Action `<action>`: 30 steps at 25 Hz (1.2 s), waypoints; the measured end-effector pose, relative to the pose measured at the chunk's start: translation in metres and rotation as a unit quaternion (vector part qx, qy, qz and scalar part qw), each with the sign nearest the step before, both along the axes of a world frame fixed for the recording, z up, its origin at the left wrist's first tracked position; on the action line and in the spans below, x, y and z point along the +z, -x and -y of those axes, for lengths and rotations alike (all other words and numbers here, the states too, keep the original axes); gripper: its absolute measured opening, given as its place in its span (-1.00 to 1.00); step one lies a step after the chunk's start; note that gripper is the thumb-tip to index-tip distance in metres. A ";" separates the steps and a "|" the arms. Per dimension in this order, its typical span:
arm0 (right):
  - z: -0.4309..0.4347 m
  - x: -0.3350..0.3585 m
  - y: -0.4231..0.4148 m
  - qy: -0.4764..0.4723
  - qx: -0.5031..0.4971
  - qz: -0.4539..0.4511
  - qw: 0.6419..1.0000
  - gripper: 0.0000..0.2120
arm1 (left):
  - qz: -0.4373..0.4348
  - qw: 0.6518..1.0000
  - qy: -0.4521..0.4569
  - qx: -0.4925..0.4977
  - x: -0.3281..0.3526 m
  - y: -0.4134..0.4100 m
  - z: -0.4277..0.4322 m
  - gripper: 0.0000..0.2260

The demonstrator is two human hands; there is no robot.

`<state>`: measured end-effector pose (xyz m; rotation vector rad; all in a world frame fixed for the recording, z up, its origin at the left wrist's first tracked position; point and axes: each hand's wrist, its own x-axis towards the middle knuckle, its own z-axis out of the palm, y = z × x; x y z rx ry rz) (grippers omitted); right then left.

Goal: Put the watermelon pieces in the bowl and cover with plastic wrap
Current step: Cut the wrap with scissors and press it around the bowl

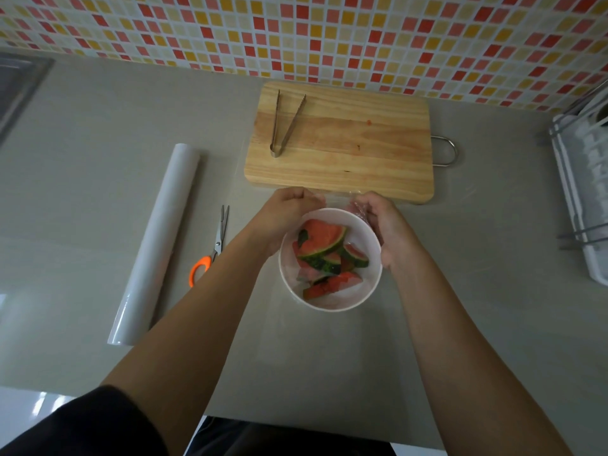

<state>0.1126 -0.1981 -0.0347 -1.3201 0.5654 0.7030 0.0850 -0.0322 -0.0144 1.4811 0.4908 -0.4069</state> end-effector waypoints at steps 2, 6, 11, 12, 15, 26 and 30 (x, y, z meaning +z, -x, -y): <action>0.001 -0.001 0.000 0.013 0.032 0.015 0.999 -0.89 | 0.009 1.000 -0.006 -0.002 -0.001 0.002 0.003 -0.83; -0.001 -0.004 -0.002 -0.022 -0.063 0.029 0.997 -0.87 | 0.005 1.000 -0.008 0.011 0.001 0.002 0.007 -0.83; 0.001 -0.013 0.003 -0.041 -0.105 0.040 0.993 -0.87 | 0.005 0.998 0.020 0.056 -0.002 0.001 0.011 -0.78; 0.001 -0.014 0.004 -0.016 -0.101 0.058 0.993 -0.87 | 0.011 0.998 0.022 0.061 -0.003 0.001 0.012 -0.78; 0.001 -0.017 0.004 0.010 -0.103 0.087 0.991 -0.90 | 0.026 0.997 0.016 0.071 -0.005 0.002 0.013 -0.77; -0.005 -0.018 -0.006 0.157 -0.078 0.036 0.984 -0.65 | -0.064 0.993 -0.059 0.082 0.002 -0.002 0.013 -0.87; -0.008 -0.015 -0.007 0.163 -0.055 0.044 0.984 -0.55 | -0.077 0.990 -0.061 0.100 0.000 -0.008 0.016 -0.72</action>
